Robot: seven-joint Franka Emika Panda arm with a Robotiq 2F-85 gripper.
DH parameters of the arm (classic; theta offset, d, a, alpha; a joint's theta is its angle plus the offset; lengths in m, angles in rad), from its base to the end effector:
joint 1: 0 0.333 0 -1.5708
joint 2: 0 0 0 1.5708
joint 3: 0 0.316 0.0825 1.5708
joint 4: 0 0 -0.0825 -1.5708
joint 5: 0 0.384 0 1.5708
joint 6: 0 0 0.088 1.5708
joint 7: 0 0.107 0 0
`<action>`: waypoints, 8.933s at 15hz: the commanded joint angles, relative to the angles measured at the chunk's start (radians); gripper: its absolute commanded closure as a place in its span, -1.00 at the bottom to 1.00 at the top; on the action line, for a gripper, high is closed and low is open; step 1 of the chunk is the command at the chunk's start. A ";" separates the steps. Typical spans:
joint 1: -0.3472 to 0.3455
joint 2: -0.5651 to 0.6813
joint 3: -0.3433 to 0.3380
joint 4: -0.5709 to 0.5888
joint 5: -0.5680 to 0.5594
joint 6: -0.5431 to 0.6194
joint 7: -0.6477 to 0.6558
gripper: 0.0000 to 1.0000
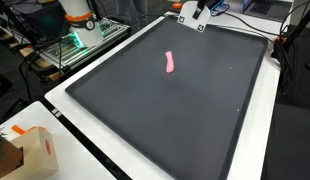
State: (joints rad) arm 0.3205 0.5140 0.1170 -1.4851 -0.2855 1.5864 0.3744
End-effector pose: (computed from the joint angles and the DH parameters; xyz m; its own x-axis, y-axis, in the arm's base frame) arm 0.6057 0.2383 0.3539 0.9526 0.0661 -0.2970 0.1681 -0.9279 0.3327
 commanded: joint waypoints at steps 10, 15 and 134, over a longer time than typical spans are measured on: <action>-0.212 -0.127 -0.086 -0.049 0.304 0.050 -0.016 0.98; -0.296 -0.190 -0.118 -0.166 0.393 0.134 -0.084 0.98; -0.266 -0.258 -0.011 -0.797 0.375 0.806 -0.801 0.98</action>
State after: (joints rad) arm 0.0634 0.2364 0.0933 -2.2796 0.1085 2.3574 -0.4477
